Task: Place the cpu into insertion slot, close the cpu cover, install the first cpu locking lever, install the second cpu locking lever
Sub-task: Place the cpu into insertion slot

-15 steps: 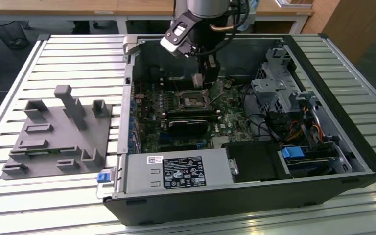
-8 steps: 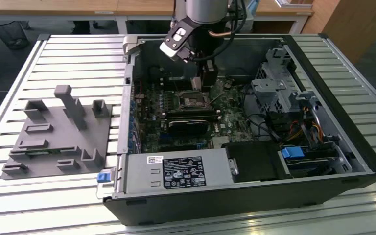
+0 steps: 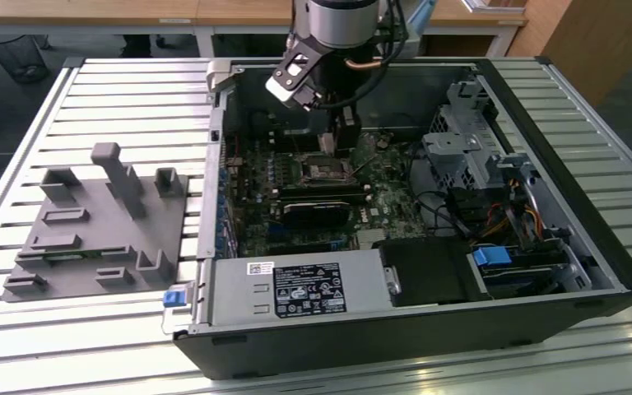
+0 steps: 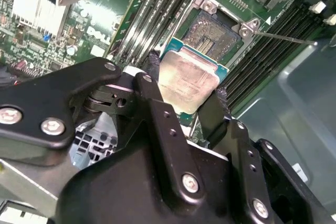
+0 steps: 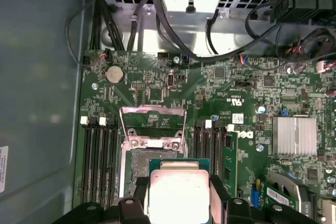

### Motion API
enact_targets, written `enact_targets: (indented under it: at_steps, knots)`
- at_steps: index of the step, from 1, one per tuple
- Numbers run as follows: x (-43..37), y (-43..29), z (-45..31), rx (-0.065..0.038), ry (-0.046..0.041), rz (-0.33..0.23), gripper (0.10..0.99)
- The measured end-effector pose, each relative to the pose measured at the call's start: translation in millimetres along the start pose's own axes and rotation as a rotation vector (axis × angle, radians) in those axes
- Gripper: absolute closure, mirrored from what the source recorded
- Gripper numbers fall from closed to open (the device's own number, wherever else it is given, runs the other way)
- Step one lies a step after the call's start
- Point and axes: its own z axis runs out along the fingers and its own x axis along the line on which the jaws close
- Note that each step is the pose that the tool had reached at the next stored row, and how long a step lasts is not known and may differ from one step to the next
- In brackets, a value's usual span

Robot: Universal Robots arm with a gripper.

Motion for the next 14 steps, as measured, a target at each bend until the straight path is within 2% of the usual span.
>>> enact_targets:
  at_steps: [14]
  knots:
    - [8.8,-6.2,24.3,0.002,-0.0095,0.006,0.545]
